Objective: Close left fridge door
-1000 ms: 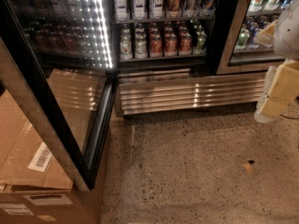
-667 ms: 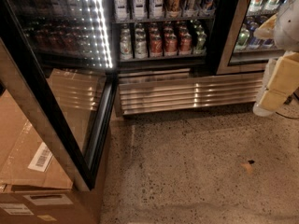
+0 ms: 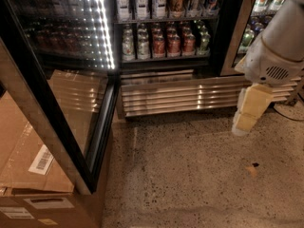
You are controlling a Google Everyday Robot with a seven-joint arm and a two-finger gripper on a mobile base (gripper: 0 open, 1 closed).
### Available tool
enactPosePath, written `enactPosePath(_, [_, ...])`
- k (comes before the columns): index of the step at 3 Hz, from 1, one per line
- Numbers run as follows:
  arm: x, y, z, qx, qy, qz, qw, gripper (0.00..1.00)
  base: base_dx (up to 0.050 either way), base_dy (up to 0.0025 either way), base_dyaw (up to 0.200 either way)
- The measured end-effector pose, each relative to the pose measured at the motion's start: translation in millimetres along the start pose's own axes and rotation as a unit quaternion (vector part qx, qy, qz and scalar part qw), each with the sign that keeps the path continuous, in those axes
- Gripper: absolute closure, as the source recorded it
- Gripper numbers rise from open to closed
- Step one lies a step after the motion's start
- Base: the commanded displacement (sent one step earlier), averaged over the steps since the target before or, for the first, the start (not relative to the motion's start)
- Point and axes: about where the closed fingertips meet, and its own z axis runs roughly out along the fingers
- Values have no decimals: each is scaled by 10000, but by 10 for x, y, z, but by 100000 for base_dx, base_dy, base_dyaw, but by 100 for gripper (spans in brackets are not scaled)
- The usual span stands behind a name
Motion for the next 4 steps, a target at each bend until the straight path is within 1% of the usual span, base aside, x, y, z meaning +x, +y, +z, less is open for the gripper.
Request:
enactPosePath(1, [-18, 94, 316, -204, 129, -55, 9997, 0, 0, 0, 0])
enactPosePath(2, [-43, 151, 374, -206, 174, -104, 9996, 0, 0, 0, 0])
enactPosePath(3, [79, 680, 563, -84, 62, -332, 9994, 0, 0, 0, 0])
enactPosePath(4, [79, 680, 562, -84, 63, -333, 9994, 0, 0, 0, 0])
